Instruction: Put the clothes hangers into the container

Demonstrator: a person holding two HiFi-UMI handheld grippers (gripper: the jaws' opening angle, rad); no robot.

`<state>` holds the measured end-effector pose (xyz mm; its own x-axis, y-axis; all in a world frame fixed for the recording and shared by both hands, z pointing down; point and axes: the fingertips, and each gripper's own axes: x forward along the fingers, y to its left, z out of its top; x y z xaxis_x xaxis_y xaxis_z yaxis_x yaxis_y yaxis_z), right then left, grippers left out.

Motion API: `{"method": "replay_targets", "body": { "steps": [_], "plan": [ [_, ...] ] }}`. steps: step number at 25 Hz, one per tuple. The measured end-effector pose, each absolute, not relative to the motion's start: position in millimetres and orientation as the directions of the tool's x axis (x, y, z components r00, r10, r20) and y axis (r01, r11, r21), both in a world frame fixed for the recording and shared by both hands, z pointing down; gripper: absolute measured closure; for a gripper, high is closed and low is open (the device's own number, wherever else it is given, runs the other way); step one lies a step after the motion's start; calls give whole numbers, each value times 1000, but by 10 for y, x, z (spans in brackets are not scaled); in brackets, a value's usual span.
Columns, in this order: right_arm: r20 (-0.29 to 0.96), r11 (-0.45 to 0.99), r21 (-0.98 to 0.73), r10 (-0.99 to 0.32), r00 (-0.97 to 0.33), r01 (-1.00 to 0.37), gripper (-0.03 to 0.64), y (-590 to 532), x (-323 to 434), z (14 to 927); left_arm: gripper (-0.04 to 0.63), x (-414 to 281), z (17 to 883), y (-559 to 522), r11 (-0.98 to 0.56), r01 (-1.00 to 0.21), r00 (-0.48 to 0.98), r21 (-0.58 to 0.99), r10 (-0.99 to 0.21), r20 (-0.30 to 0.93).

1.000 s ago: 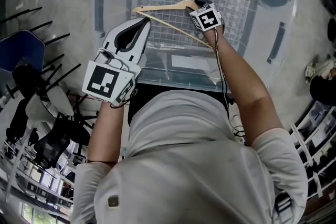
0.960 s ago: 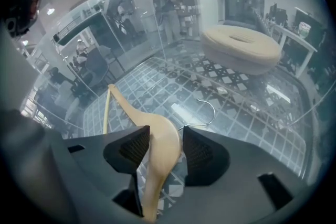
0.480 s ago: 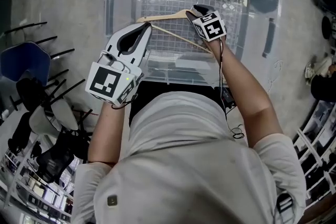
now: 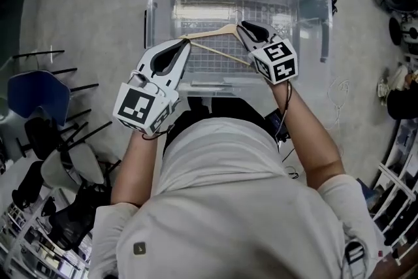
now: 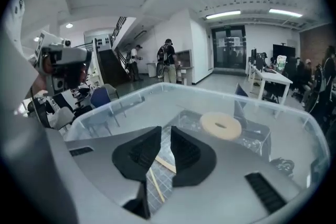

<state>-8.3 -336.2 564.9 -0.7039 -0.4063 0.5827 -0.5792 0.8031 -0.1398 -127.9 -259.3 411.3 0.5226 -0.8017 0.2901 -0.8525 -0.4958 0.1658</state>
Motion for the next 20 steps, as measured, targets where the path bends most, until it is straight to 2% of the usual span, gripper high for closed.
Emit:
{"method": "replay_targets", "body": {
  "steps": [7,20],
  "plan": [
    [432,780,-118,-517,-739,-615,573,-2863,-177,4671,580,-1348,3761,-2243,-550,-825,564,128,-790,241],
    [261,753,-75,-618,-742,-654,597,-1982,-212,3684,580,-1405,3314,-1666,-631,-771,635,85,-754,170]
  ]
}}
